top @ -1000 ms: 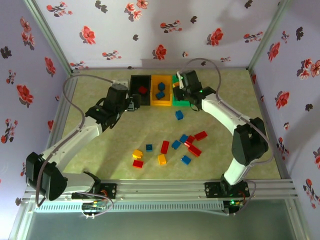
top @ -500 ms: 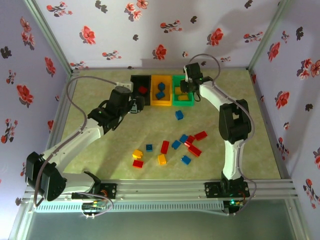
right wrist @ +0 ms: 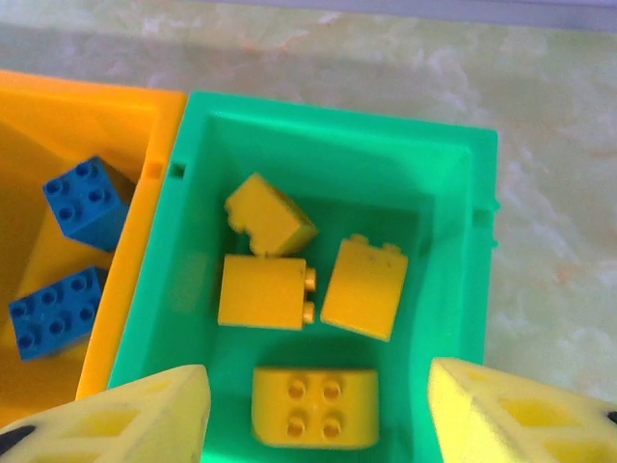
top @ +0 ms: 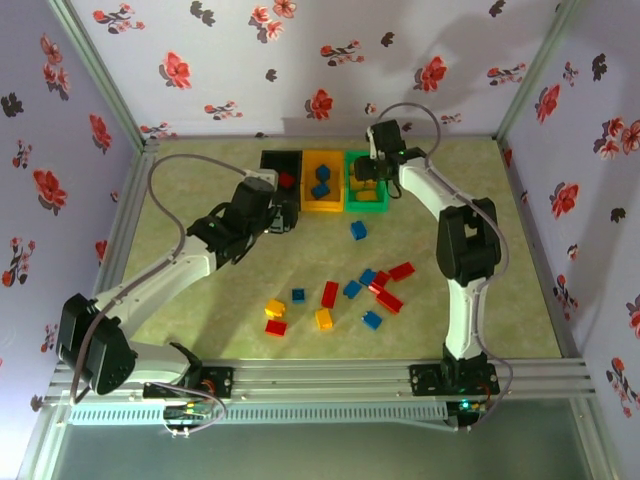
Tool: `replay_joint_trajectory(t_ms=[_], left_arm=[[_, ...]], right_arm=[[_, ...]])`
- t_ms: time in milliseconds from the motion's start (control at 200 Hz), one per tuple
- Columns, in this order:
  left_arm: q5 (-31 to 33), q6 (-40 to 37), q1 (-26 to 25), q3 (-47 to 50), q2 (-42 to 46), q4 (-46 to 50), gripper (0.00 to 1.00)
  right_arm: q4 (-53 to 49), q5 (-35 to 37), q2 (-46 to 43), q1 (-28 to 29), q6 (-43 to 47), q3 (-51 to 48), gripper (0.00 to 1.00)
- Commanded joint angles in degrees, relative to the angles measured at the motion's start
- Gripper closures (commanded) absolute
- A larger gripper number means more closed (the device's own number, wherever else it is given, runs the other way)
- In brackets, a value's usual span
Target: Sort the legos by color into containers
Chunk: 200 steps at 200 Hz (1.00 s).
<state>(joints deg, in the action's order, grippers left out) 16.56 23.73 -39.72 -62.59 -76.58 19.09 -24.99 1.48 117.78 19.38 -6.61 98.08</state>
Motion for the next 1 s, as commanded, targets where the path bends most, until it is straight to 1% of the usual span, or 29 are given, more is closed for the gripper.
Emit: replay_joint_trajectory(t_ms=[0, 195, 320, 395, 550, 685, 835, 910, 995], left_arm=[[1.3, 1.8, -1.2, -0.7, -0.7, 2.4, 0.19], [1.1, 6.4, -3.3, -0.2, -2.4, 7.0, 0.18], [0.7, 11.4, -5.6, 0.9, -3.2, 10.7, 0.18], [0.2, 15.7, -7.0, 1.1, -4.1, 13.9, 0.18], [-1.8, 25.2, -10.3, 1.0, -6.8, 20.8, 0.19], [-3.7, 30.4, -14.2, 0.3, -9.7, 25.2, 0.2], [-5.0, 33.6, -17.5, -1.7, -12.8, 30.4, 0.2], [-5.4, 34.4, -17.8, -2.0, -14.5, 31.7, 0.2], [-6.3, 33.9, -17.9, -1.8, -15.9, 30.5, 0.22]], right_arm=[[0.4, 0.5, -7.8, -0.2, -1.4, -4.5, 0.38], [2.5, -0.4, -17.1, -0.2, -3.8, -14.2, 0.34], [3.2, -0.2, -21.6, -0.1, -5.2, -19.0, 0.34], [3.4, -0.3, -23.5, -0.1, -6.0, -21.1, 0.34], [3.4, -0.4, -25.4, 0.0, -7.0, -23.3, 0.34], [3.4, -0.2, -25.8, 0.0, -7.2, -24.3, 0.34], [3.2, -0.3, -26.3, 0.1, -7.1, -24.6, 0.34], [3.1, -0.5, -26.4, 0.1, -7.1, -24.7, 0.33], [3.1, -0.4, -26.8, 0.3, -7.1, -25.1, 0.33]])
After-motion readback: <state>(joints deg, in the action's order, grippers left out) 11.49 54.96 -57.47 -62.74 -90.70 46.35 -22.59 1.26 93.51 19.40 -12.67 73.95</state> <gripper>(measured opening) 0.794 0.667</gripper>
